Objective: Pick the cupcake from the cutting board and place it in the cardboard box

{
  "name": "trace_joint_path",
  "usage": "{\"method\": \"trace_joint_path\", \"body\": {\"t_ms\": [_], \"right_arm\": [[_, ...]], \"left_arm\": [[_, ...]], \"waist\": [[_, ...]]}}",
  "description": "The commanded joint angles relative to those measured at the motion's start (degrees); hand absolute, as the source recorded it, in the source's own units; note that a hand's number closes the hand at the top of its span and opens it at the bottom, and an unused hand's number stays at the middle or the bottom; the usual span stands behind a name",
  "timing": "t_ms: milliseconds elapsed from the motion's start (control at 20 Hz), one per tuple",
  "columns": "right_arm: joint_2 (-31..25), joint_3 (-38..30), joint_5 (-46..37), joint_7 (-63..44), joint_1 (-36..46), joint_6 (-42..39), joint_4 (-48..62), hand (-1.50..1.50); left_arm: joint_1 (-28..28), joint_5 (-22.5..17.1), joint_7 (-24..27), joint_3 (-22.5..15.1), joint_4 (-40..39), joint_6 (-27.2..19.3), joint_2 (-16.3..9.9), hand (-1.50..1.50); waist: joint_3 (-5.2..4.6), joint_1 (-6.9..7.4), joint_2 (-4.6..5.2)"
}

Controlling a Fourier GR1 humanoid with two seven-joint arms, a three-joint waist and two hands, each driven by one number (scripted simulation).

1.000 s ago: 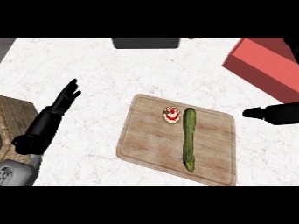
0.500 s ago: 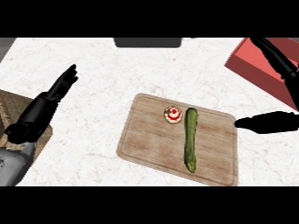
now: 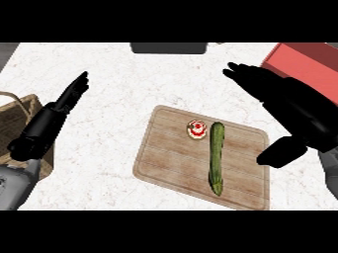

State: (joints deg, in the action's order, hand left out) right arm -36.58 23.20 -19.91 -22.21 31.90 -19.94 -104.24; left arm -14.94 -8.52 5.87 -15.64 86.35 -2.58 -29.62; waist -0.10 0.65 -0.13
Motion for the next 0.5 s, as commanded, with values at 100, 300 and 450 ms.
{"method": "trace_joint_path", "body": {"t_ms": [100,300,450], "right_arm": [[6.56,8.42,-3.06,-17.18,8.43,-10.24,-1.78,-1.5],[13.81,10.68,-1.12,-28.87,11.81,-16.73,-1.46,-1.5],[17.74,11.0,-1.69,-32.94,10.82,-18.75,-0.82,-1.5]], "left_arm": [[1.3,1.43,1.4,0.24,-0.62,0.51,1.06,0.0],[1.36,0.59,0.34,2.2,-0.07,1.67,0.83,0.0],[1.28,1.96,3.47,3.33,-3.44,2.54,1.79,0.0]], "waist": [[-0.03,0.04,-0.05],[0.0,-0.27,-0.09],[0.03,-0.67,0.02]]}}
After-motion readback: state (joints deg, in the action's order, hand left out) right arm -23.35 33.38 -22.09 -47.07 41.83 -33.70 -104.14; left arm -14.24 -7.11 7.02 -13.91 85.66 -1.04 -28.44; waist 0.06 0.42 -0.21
